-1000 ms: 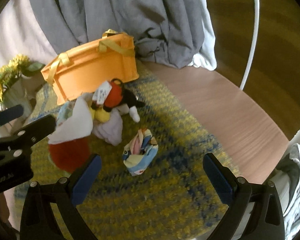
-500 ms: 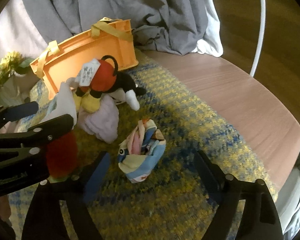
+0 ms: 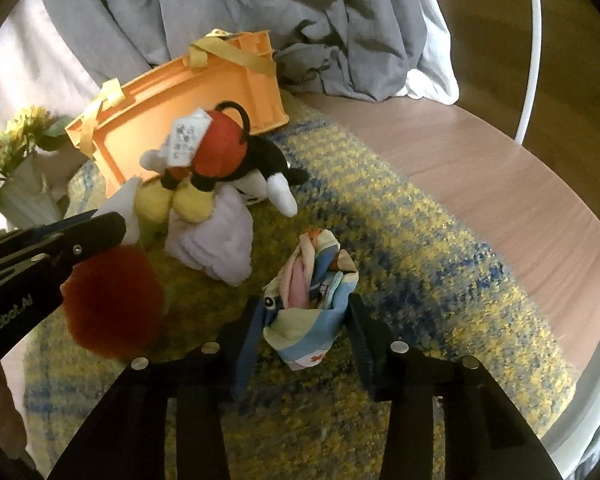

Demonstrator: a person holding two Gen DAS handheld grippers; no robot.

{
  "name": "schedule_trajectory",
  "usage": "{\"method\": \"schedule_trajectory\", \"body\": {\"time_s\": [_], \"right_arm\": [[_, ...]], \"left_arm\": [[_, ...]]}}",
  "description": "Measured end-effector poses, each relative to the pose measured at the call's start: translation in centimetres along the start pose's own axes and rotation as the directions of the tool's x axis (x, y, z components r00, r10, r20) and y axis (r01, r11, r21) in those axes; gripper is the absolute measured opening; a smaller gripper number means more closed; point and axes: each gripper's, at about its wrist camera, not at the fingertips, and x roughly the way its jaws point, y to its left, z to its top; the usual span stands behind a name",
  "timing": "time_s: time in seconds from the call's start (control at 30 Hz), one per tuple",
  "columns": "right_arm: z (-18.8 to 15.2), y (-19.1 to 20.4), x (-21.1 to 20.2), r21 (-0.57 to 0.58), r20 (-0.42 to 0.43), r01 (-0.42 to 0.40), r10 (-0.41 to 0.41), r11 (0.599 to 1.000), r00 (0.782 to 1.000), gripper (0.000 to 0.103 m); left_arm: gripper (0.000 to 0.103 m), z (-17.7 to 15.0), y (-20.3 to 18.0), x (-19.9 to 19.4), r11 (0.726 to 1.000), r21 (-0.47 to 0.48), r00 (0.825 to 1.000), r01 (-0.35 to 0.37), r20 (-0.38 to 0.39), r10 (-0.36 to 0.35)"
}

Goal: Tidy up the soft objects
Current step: 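Lift the pastel cloth with the right gripper and carry it over the orange crate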

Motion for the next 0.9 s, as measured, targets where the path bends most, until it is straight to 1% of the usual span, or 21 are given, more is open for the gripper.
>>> {"method": "schedule_trajectory", "body": {"time_s": [0.07, 0.23, 0.43, 0.63, 0.77, 0.9], "right_arm": [[0.1, 0.1, -0.5, -0.001, 0.01, 0.001, -0.001, 1.0, 1.0, 0.041], [0.6, 0.4, -2.3, 0.003, 0.04, -0.001, 0.001, 1.0, 0.999, 0.041], [1.6, 1.3, -5.2, -0.003, 0.108, 0.001, 0.0, 1.0, 0.994, 0.041], [2.5, 2.7, -8.1, -0.026, 0.185, 0.004, 0.001, 1.0, 0.983, 0.041], [3.2, 3.5, -9.5, -0.05, 0.22, -0.005, 0.015, 0.999, 0.975, 0.041], [4.2, 4.1, -10.5, -0.076, 0.251, -0.02, 0.039, 0.997, 0.967, 0.041]], "left_arm": [[0.009, 0.0, 0.1, -0.5, 1.0, 0.002, 1.0, 0.001, 0.018, -0.001], [0.009, 0.3, 0.7, -2.2, 1.0, -0.013, 0.997, 0.002, 0.073, -0.001], [0.009, 0.6, 1.6, -4.4, 0.999, -0.034, 0.992, 0.023, 0.124, -0.019], [0.009, 0.7, 2.3, -6.6, 0.998, -0.055, 0.984, 0.036, 0.175, -0.026], [0.009, 0.9, 2.7, -8.0, 0.997, -0.075, 0.979, 0.034, 0.201, -0.018], [0.009, 1.3, 3.0, -9.4, 0.995, -0.104, 0.971, 0.007, 0.237, 0.018]]}}
